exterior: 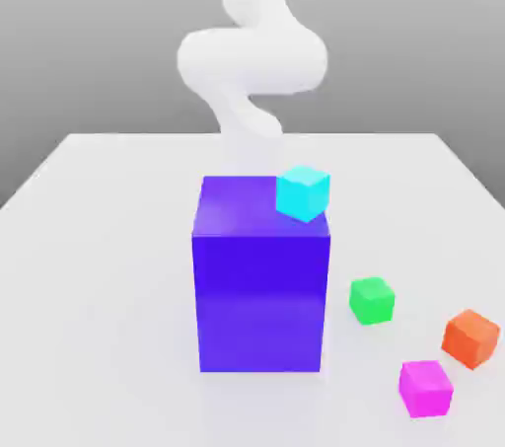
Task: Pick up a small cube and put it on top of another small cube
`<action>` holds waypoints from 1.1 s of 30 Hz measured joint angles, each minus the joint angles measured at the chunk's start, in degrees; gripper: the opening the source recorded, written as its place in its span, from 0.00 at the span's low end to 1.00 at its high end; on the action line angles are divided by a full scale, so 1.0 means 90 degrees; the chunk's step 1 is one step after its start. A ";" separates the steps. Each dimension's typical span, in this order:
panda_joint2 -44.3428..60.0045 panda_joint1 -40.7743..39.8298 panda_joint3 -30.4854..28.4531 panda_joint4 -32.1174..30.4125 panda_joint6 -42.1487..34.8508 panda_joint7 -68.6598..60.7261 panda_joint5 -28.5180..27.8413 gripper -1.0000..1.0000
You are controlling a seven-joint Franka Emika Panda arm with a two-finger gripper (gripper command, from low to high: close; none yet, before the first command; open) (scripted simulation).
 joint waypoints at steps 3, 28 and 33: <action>0.0669 0.0555 -0.0247 -0.0095 0.0244 -0.0890 0.0206 0.50; 0.5827 0.2962 -0.0279 -0.0896 0.2302 -0.7062 0.0582 0.50; 0.6888 0.3033 -0.0208 -0.0828 0.3044 -0.7359 0.0294 0.50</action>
